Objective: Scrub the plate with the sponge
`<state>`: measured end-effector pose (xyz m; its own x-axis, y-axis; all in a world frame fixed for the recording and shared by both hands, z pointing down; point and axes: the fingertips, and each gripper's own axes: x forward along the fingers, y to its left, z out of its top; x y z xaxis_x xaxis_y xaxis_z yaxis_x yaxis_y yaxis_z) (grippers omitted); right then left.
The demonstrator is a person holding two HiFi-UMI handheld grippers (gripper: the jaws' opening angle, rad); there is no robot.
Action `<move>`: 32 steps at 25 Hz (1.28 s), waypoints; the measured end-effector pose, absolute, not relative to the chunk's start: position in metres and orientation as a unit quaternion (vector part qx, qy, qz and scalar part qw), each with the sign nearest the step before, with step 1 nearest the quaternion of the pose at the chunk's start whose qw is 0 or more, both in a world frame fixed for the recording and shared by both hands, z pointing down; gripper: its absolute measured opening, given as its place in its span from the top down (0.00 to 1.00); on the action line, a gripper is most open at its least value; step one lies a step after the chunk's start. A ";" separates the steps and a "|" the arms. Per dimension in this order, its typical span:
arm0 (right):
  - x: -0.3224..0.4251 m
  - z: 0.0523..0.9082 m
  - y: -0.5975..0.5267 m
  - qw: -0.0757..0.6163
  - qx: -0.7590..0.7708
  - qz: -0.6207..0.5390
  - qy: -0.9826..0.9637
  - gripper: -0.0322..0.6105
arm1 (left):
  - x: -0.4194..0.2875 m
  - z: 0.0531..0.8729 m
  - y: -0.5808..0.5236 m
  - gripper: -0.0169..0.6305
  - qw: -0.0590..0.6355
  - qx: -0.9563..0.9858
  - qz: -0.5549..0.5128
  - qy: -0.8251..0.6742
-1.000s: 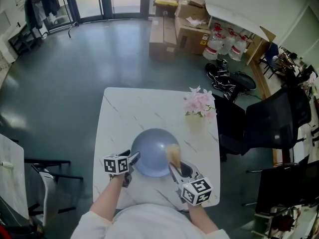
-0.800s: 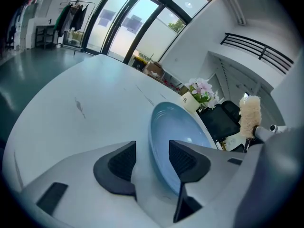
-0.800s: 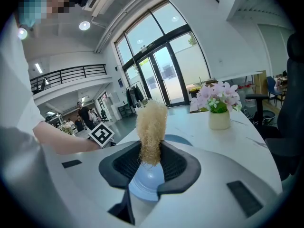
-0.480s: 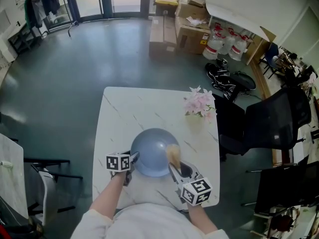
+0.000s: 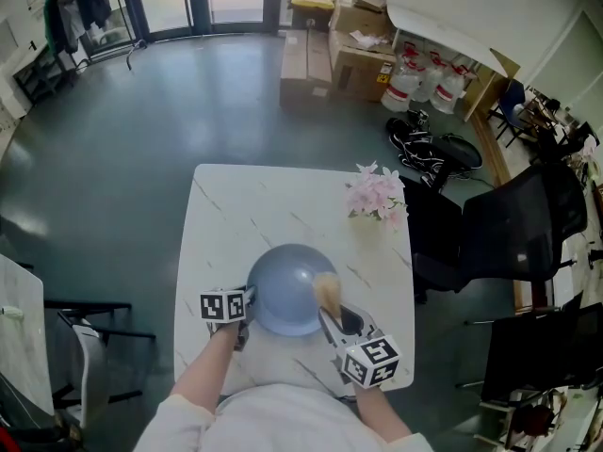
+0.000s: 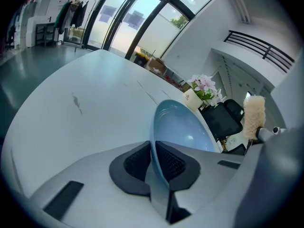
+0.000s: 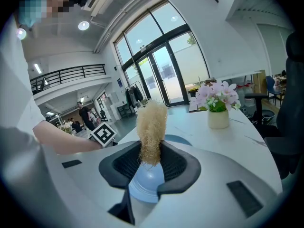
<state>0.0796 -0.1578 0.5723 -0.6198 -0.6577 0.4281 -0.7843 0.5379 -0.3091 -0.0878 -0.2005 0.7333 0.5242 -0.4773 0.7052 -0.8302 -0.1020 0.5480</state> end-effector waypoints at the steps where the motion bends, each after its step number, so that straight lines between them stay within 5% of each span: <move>1: 0.079 0.572 -0.158 0.131 0.416 0.241 -0.867 0.77 | -0.088 0.733 -0.201 0.89 0.496 0.719 0.176 -0.454; 13: 0.079 0.569 -0.156 0.131 0.416 0.236 -0.868 0.77 | -0.083 0.714 -0.203 0.91 0.491 0.728 0.136 -0.459; 32: 0.069 0.552 -0.151 0.140 0.405 0.197 -0.882 0.77 | -0.085 0.602 -0.201 0.91 0.389 0.791 0.041 -0.471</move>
<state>0.0690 -0.1506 0.5519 -0.6324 -0.6597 0.4061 -0.7697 0.5943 -0.2332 -0.0845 -0.2013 0.6020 0.5525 -0.7131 0.4315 -0.7769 -0.2532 0.5764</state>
